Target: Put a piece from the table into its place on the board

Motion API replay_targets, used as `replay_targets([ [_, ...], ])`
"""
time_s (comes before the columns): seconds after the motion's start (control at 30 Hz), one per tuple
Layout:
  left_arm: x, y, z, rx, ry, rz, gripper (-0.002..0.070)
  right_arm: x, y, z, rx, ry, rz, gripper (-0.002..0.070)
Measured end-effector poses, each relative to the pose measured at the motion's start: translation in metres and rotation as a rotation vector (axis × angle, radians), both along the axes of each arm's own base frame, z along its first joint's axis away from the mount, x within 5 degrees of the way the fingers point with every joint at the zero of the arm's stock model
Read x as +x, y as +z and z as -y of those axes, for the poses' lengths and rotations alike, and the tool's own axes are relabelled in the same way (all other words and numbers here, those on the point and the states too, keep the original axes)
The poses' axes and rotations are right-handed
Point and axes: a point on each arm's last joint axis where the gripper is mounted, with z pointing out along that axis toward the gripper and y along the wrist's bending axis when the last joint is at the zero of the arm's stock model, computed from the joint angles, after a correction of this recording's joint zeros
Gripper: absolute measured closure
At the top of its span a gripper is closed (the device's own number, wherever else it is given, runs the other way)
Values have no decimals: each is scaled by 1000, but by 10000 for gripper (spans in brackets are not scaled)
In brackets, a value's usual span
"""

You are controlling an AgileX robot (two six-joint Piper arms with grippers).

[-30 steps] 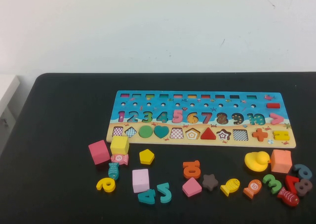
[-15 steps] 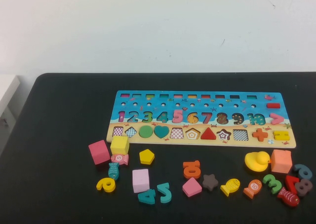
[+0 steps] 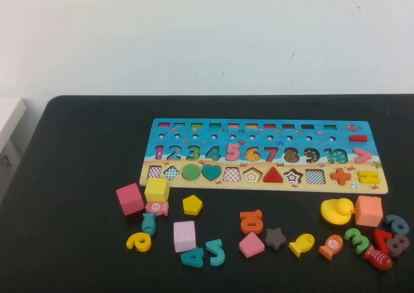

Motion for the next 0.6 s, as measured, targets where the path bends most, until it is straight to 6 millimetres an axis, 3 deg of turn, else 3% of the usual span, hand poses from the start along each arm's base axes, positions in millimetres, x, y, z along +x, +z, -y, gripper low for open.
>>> replay_targets([
  [0.17,35,17,6,-26,-27,-234,676,0,0,0,0,0,0,658],
  [0.37,96,4,14,-33,-42,-470,676,0,0,0,0,0,0,658],
  [0.5,133,7,21,-28,-73,-630,676,0,0,0,0,0,0,658],
  [0.6,165,7,37,23,-156,-767,676,0,0,0,0,0,0,657],
])
